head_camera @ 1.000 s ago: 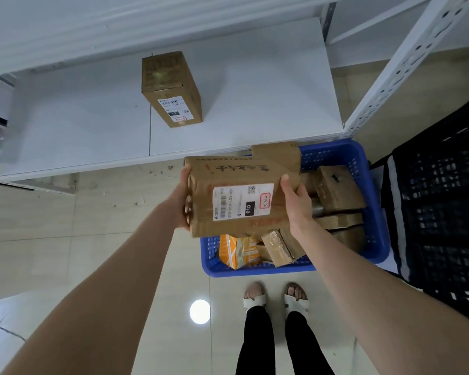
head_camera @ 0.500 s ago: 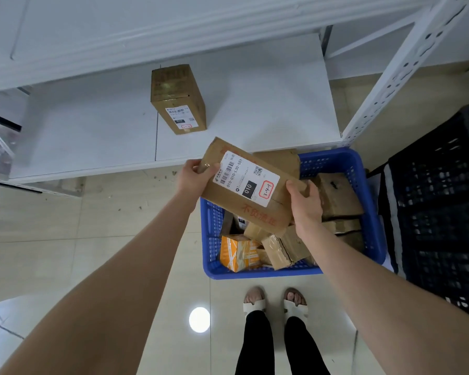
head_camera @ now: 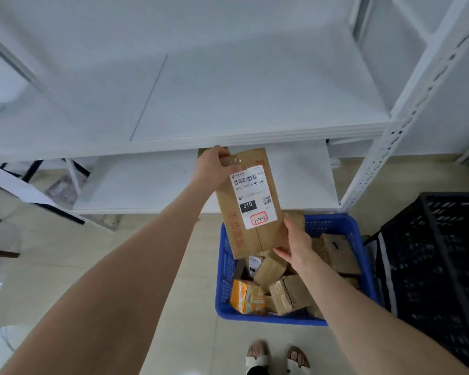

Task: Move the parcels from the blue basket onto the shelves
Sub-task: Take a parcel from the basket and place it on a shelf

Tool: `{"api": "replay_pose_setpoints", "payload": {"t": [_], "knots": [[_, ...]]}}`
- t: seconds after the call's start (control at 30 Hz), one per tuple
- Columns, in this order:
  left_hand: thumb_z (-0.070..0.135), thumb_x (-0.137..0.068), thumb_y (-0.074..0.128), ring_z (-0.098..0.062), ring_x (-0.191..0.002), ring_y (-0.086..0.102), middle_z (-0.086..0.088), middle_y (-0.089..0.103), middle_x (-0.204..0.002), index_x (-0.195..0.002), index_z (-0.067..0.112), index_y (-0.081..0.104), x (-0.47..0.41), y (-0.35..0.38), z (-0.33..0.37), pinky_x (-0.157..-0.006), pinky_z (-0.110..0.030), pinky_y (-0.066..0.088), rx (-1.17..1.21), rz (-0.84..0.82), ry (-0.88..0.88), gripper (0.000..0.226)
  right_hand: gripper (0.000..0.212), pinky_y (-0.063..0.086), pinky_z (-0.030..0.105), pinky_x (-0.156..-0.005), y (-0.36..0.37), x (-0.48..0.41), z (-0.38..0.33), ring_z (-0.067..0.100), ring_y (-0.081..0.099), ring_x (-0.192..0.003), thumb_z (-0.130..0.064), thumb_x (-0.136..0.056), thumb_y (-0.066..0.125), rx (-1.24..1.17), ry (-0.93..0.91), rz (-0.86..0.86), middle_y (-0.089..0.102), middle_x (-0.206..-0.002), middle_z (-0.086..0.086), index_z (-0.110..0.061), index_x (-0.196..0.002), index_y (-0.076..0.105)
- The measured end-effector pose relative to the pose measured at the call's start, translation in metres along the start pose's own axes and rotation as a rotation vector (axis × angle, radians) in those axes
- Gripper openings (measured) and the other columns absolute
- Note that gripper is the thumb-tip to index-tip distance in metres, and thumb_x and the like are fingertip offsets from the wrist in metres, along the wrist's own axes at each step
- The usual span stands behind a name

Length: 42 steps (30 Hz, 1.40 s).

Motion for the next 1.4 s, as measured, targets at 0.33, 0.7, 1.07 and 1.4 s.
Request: {"api": "replay_pose_setpoints", "payload": {"t": [0.33, 0.7, 1.07, 1.4], "knots": [[0.035, -0.086, 0.066, -0.021, -0.113, 0.053, -0.008, 0.041, -0.13, -0.13, 0.024, 0.055, 0.041, -0.114, 0.055, -0.096, -0.028, 0.041, -0.125, 0.168, 0.119, 0.047, 0.039, 0.06, 0.04, -0.074, 0.052, 0.081, -0.043, 0.032, 0.068, -0.09, -0.044, -0.092, 0.061, 0.124, -0.04, -0.22, 0.061, -0.113, 0.02, -0.01, -0.109, 0.054], [0.011, -0.084, 0.062, -0.025, -0.12, 0.05, -0.007, 0.043, -0.136, -0.137, 0.022, 0.048, 0.07, -0.214, 0.072, -0.099, -0.031, 0.04, -0.18, 0.263, 0.192, 0.056, 0.034, 0.058, 0.042, -0.083, 0.118, 0.151, -0.061, 0.032, 0.068, -0.094, -0.046, -0.091, 0.061, 0.094, -0.105, -0.359, 0.065, -0.104, 0.019, -0.012, -0.097, 0.056], [0.012, -0.081, 0.066, -0.028, -0.116, 0.052, -0.009, 0.035, -0.138, -0.138, 0.019, 0.042, 0.098, -0.279, 0.038, -0.098, -0.036, 0.045, -0.159, 0.261, 0.254, 0.062, 0.032, 0.059, 0.041, -0.081, 0.172, 0.201, -0.038, 0.032, 0.067, -0.094, -0.044, -0.091, 0.062, 0.063, -0.185, -0.343, 0.062, -0.102, 0.015, -0.013, -0.092, 0.054], [0.016, -0.083, 0.063, -0.029, -0.111, 0.053, -0.013, 0.043, -0.131, -0.135, 0.024, 0.043, 0.12, -0.319, -0.024, -0.093, -0.033, 0.044, -0.125, 0.273, 0.222, 0.056, 0.048, 0.061, 0.036, -0.07, 0.221, 0.221, 0.005, 0.032, 0.067, -0.097, -0.055, -0.084, 0.065, 0.095, -0.207, -0.368, 0.063, -0.109, 0.015, -0.014, -0.105, 0.055]]}}
Point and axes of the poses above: each hand's wrist, its own x-axis away from the middle knuckle, its own y-axis out of the palm, z = x × y, the point moved 8 cm from there along -x, towards the middle knuckle
